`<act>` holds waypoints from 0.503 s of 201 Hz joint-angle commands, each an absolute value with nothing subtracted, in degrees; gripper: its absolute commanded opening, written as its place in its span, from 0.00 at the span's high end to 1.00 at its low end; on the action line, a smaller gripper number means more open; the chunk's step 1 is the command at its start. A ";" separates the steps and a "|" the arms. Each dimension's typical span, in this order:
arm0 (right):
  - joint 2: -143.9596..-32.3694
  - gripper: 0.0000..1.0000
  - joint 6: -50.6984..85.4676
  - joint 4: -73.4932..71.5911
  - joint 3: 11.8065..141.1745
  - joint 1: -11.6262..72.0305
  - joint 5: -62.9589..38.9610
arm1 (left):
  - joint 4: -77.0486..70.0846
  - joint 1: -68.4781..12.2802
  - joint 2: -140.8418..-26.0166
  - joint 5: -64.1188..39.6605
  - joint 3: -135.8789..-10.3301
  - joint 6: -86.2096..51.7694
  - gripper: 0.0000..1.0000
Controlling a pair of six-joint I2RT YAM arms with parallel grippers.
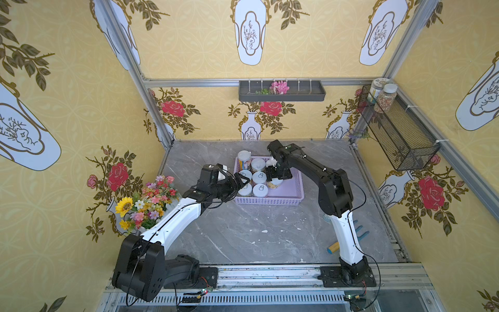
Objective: Put the canned food in the basket
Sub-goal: Place the canned food in the basket.
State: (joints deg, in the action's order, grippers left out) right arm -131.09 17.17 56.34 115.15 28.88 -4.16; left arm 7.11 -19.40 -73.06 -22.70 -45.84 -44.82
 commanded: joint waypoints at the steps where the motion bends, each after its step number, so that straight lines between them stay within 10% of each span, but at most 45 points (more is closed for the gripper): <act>1: -131.47 0.13 16.75 54.03 115.54 29.18 -6.33 | 6.15 -19.34 -72.99 -23.38 -45.40 -44.05 0.00; 101: -126.07 0.03 16.48 54.62 112.77 29.33 -5.71 | 9.10 -19.34 -74.02 -20.89 -47.63 -42.39 0.00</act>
